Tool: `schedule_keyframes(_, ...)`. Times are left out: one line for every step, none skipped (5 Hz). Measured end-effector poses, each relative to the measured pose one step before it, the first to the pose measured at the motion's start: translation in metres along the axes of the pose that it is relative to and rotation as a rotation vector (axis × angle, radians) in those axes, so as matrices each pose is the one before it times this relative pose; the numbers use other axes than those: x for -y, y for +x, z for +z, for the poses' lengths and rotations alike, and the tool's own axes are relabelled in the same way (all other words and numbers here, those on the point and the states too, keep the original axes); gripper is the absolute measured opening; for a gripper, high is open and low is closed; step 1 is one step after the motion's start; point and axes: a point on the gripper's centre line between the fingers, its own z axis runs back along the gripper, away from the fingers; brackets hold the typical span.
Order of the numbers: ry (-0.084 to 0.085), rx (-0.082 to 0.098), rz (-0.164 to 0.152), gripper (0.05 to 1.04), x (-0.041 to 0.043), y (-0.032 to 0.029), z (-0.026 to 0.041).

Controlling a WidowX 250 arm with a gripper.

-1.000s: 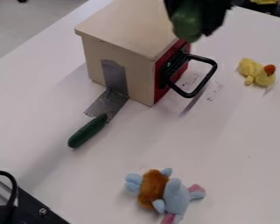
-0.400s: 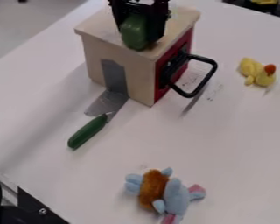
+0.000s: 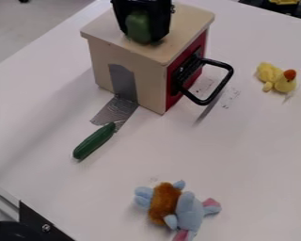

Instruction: Put the green object on to of the drawer

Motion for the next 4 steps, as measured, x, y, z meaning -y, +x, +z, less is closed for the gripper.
schedule_keyframes(-0.0128, -0.0248, -0.0149, 1.001, 0.00335, -0.00603, 0.00755)
schedule_keyframes(0.0206, 0.0685, -0.0139, 1.001, 0.00312, 0.00403, 0.03593)
schedule_keyframes(-0.0005, 0.0505, -0.0311, 1.001, 0.00961, 0.00323, 0.02483)
schedule_keyframes(0.0043, 0.0228, -0.0583, 1.001, 0.01047, 0.00219, 0.00977)
